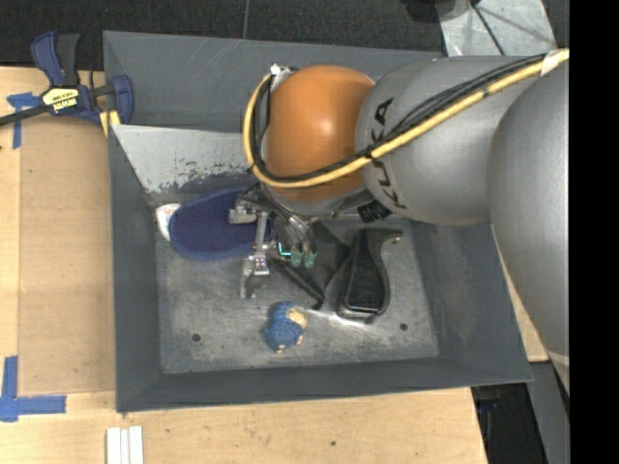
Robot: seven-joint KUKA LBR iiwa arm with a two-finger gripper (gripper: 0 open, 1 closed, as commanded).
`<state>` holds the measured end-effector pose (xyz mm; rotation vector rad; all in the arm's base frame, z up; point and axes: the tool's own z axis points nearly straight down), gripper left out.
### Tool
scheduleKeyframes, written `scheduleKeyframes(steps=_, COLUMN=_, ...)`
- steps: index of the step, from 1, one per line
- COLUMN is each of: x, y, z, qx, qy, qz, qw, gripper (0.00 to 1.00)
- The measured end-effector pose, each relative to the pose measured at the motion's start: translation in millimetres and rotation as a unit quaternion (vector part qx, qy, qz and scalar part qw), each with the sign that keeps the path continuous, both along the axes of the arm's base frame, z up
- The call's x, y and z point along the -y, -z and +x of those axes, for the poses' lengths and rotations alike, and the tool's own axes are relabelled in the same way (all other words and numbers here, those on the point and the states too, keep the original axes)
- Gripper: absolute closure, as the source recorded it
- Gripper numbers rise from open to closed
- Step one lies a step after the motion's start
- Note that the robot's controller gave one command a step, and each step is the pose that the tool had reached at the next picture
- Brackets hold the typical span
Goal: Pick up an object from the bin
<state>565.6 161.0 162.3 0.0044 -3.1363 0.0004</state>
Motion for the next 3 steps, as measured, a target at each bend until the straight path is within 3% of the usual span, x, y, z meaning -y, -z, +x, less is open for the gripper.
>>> scheduleKeyframes(steps=1, x=54, y=75, z=51.1, qx=0.0002, qy=0.034, qz=0.004, qw=0.9994, gripper=0.00)
scheduleKeyframes(steps=2, x=80, y=82, z=57.9, qx=0.0112, qy=-0.164, qz=0.006, qw=0.9864, gripper=0.00)
scheduleKeyframes(steps=3, x=120, y=79, z=39.9, qx=0.0249, qy=-0.494, qz=-0.002, qw=0.8688, gripper=0.00)
